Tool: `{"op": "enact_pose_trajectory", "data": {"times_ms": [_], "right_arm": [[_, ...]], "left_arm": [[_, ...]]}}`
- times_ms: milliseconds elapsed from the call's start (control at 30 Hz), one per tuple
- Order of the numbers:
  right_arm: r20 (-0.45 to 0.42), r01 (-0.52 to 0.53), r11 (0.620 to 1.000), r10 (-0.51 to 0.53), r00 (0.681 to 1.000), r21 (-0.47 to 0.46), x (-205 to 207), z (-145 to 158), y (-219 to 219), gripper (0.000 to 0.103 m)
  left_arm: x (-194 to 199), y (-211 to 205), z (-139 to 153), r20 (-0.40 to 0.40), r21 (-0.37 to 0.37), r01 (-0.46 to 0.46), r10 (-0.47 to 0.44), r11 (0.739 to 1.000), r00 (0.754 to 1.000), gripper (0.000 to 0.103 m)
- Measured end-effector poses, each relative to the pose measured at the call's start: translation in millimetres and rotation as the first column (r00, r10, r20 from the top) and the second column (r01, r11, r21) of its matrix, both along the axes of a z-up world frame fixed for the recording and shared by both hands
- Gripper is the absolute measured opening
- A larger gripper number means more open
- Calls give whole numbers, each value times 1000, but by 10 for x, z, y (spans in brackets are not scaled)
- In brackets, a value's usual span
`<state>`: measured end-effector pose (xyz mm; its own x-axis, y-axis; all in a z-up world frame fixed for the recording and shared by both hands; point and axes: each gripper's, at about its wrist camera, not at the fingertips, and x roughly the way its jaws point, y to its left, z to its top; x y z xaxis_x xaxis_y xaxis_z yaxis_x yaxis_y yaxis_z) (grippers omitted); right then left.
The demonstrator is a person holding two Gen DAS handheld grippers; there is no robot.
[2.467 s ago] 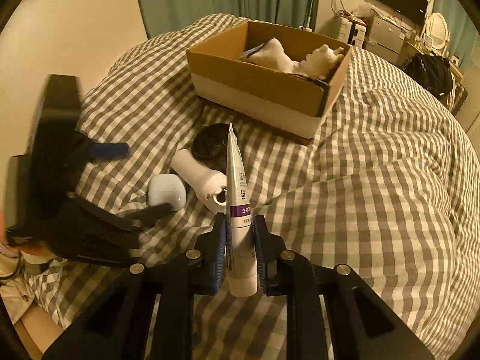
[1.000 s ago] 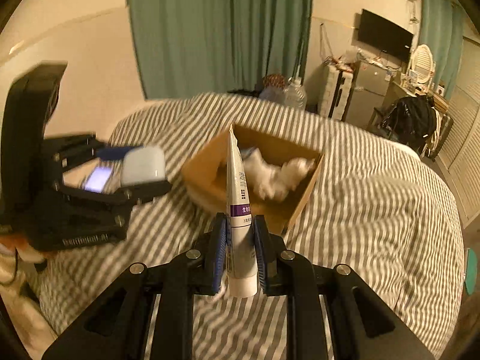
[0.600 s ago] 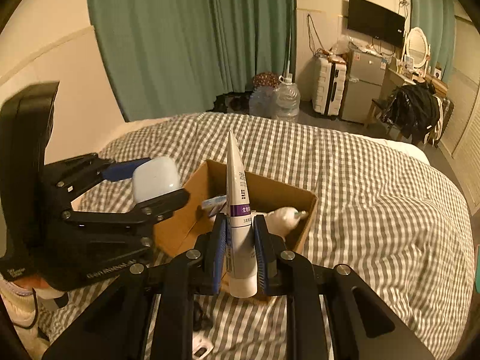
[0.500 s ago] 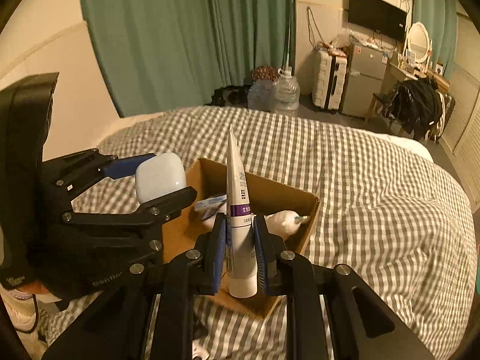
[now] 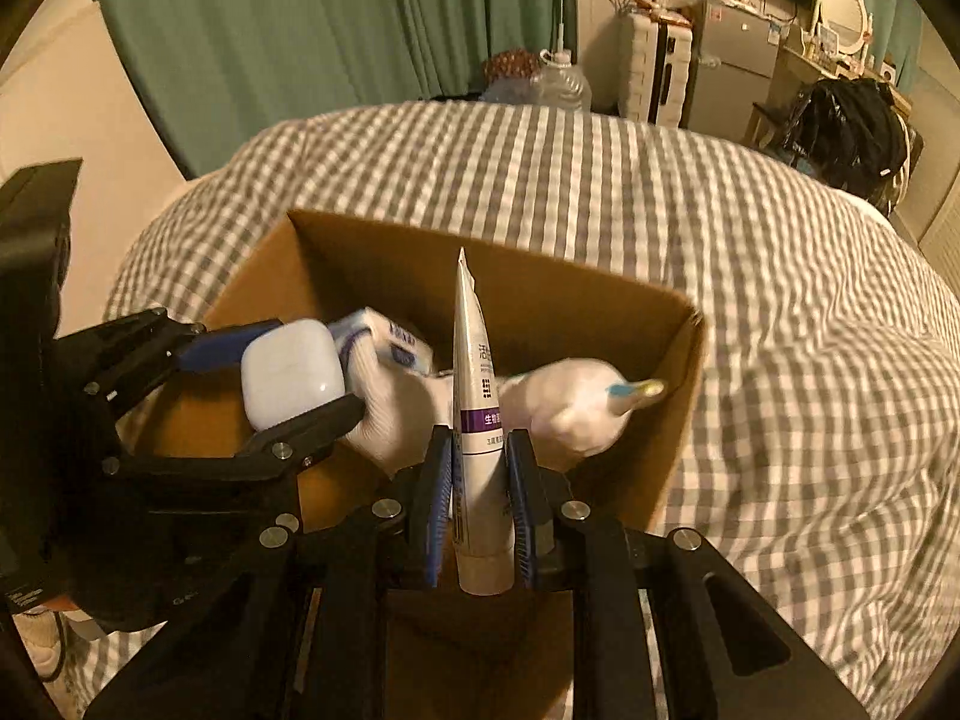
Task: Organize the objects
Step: 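Carry the tube and earbud case into the box and open both tools, then move both open tools back toward the black ring and white bottle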
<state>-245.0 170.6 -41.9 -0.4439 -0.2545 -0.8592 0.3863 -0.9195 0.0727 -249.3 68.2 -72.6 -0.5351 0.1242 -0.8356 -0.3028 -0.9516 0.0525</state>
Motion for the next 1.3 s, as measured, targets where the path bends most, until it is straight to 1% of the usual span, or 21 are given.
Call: {"op": "enact_pose_trajectory", "data": {"times_ms": [133,200,267,300,333,367,400,433,533,600,733,767,800,900,1000,1067,1167,1233,1300], "right_arm": [[1,4,1000,-4,1000,6,-57,-69,12,18],[0,5,1000,-5,1000,-5,-59,-47,16,18],[-10,16,1000,-17,1000,-27,-75,37,55,19],[-17,22,999,-23,1000,-36,-77,85,76,23],[-25,26,999,-27,999,-44,-56,146,92,26],[-32,30,998,-32,999,-54,-29,221,111,36],[-43,38,997,-41,998,-61,0,295,123,45],[-58,46,997,-50,997,-68,37,390,132,48],[-110,52,995,-62,992,-89,183,732,170,51],[-139,55,993,-69,988,-101,295,959,198,58],[-194,59,991,-82,978,-118,585,1426,283,66],[-212,61,991,-85,974,-115,665,1546,295,69],[-229,62,992,-87,969,-113,741,1649,309,76],[-273,63,990,-95,957,-123,1013,1937,362,86],[-302,69,990,-103,948,-121,1288,2145,439,89],[-319,72,992,-103,942,-107,1469,2251,494,89],[-329,68,995,-88,940,-74,1694,2369,500,89],[-337,56,997,-71,939,-54,1871,2438,502,89],[-347,41,998,-51,936,-37,2045,2484,507,89]], "left_arm": [[11,-34,-4,13,19,3,-3,1000,1000,60],[34,-61,51,-10,4,-11,11,1000,1000,63],[67,-69,155,-37,-9,-22,22,1000,999,70],[76,-64,231,-54,-9,-20,19,1000,998,72],[108,-63,302,-69,-10,-19,18,1000,997,76],[149,-58,390,-86,-13,-18,17,1000,996,80],[195,-58,486,-106,-17,-19,17,1000,994,81],[261,-67,586,-128,-19,-20,17,1000,992,82],[427,-94,883,-178,-16,-25,21,1000,984,86],[532,-123,1087,-206,-15,-33,29,999,978,91],[718,-173,1499,-254,-5,-48,45,999,966,97],[776,-208,1590,-263,0,-51,49,999,963,99],[824,-244,1692,-274,4,-55,54,998,960,99],[1033,-339,1913,-291,15,-58,60,998,955,101],[1252,-435,2080,-298,26,-49,54,998,953,101],[1385,-486,2181,-306,19,-42,46,999,951,102],[1603,-574,2321,-345,-3,-47,43,999,938,103],[1759,-622,2387,-357,-15,-43,35,999,934,103],[1897,-668,2389,-353,-21,-38,29,999,935,103]]}}
